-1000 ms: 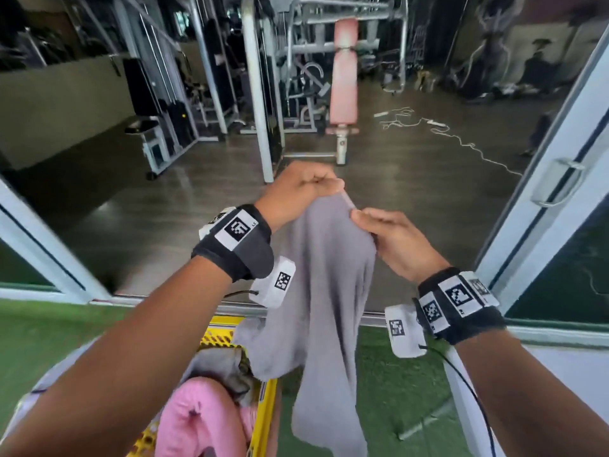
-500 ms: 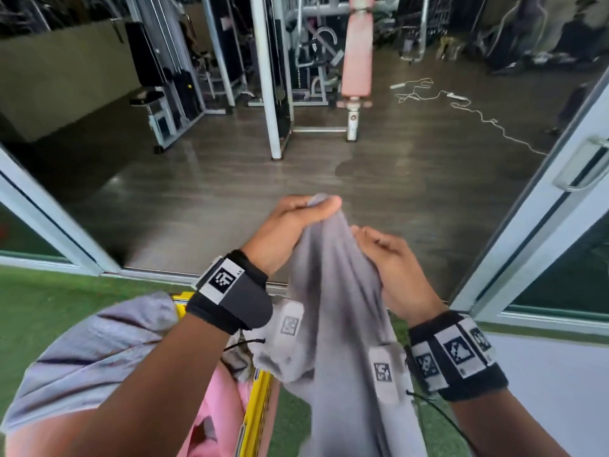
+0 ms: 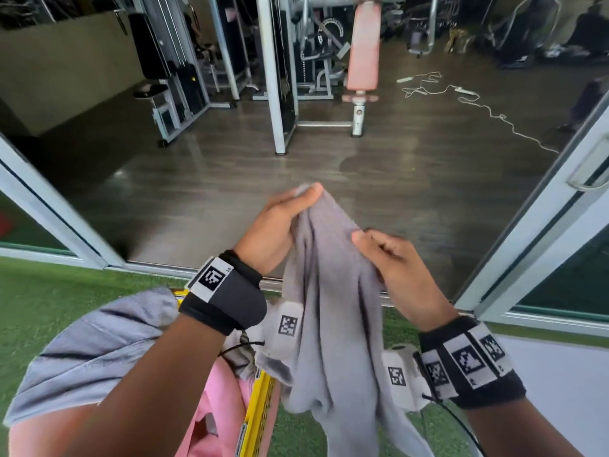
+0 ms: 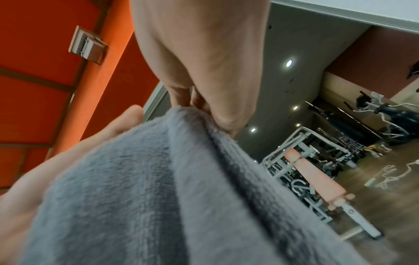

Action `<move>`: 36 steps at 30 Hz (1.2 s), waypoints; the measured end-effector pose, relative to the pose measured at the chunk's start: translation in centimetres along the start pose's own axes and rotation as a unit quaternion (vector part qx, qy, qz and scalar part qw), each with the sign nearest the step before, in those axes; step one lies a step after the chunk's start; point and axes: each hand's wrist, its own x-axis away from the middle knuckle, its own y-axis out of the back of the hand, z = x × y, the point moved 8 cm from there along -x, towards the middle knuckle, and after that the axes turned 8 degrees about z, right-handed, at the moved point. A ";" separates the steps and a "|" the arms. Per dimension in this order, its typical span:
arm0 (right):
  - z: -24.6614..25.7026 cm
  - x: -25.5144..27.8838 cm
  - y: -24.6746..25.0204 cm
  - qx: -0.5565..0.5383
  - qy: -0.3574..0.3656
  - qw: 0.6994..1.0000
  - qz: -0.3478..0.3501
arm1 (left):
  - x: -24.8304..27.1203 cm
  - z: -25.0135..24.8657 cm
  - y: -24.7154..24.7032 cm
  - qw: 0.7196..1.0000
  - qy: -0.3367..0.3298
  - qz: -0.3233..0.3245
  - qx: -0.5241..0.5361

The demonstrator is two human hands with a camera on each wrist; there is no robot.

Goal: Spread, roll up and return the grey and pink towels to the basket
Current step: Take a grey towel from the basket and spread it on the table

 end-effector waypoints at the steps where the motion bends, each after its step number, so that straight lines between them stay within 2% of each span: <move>1: 0.3 -0.2 0.4 -0.006 0.007 1.000 -0.011 | 0.3 1.0 -0.6 0.999 0.026 0.035 -0.019; 3: 1.5 -1.0 1.4 0.016 0.016 0.999 -0.048 | 1.5 2.8 -2.7 0.986 0.076 0.119 -0.092; 4: 2.2 -1.3 1.4 0.032 0.025 0.998 -0.052 | 1.9 3.0 -3.6 0.979 0.077 0.148 -0.119; 5: 2.5 -1.6 1.2 0.045 0.031 0.997 -0.046 | 1.9 2.7 -3.9 0.978 0.061 0.150 -0.129; 9: 0.2 -0.9 -0.4 0.024 -0.014 1.000 0.013 | 0.2 -0.4 -0.8 0.997 -0.030 0.009 -0.074; 11: -0.5 -0.3 -0.4 0.024 -0.028 0.999 0.014 | 0.3 -0.2 0.0 0.999 -0.023 -0.026 -0.017; 13: 0.4 -0.3 0.6 0.041 -0.005 0.999 -0.021 | 0.9 1.2 -1.0 0.999 0.026 0.014 -0.031; 15: 1.7 -1.0 1.6 0.046 0.017 0.998 -0.044 | 2.2 2.2 -3.7 0.982 0.065 0.123 -0.131; 16: 2.1 -1.3 1.6 0.050 0.025 0.998 -0.040 | 2.5 2.4 -4.4 0.975 0.058 0.153 -0.154; 17: 2.4 -1.4 1.3 0.051 0.030 0.998 -0.033 | 2.3 1.9 -4.4 0.978 0.037 0.145 -0.146; 20: 1.4 -0.9 -0.1 0.050 0.003 0.999 -0.008 | 0.8 -0.2 -2.0 0.996 -0.041 0.028 -0.074; 22: 1.0 -0.4 -0.6 0.052 0.002 0.999 -0.004 | 0.4 0.1 -1.0 0.999 -0.046 -0.014 -0.011; 23: 1.1 -0.3 -0.2 0.059 0.005 0.998 -0.017 | 0.4 0.8 -1.0 0.999 -0.025 -0.014 0.027; 25: 2.0 -0.2 1.0 0.060 0.015 0.996 -0.059 | 1.2 2.4 -2.1 0.999 0.028 0.037 0.014; 27: 3.0 -0.7 1.6 0.048 0.029 0.996 -0.063 | 2.5 3.4 -3.8 0.985 0.073 0.122 -0.096; 28: 3.2 -1.0 1.3 0.049 0.032 0.997 -0.049 | 2.8 3.3 -4.1 0.979 0.068 0.141 -0.132; 29: 3.1 -1.1 0.8 0.050 0.030 0.998 -0.038 | 2.8 2.7 -3.9 0.981 0.051 0.130 -0.135; 33: 0.0 0.3 -0.7 0.052 -0.007 0.998 -0.023 | 1.7 -0.6 -0.1 0.998 -0.051 -0.017 -0.030; 34: -0.7 0.8 -1.0 0.057 -0.011 0.998 -0.017 | 1.6 -0.5 0.4 0.998 -0.055 -0.036 -0.020; 36: -0.8 1.1 -0.7 0.079 0.003 0.996 -0.028 | 1.9 0.3 0.2 0.995 -0.042 -0.034 -0.080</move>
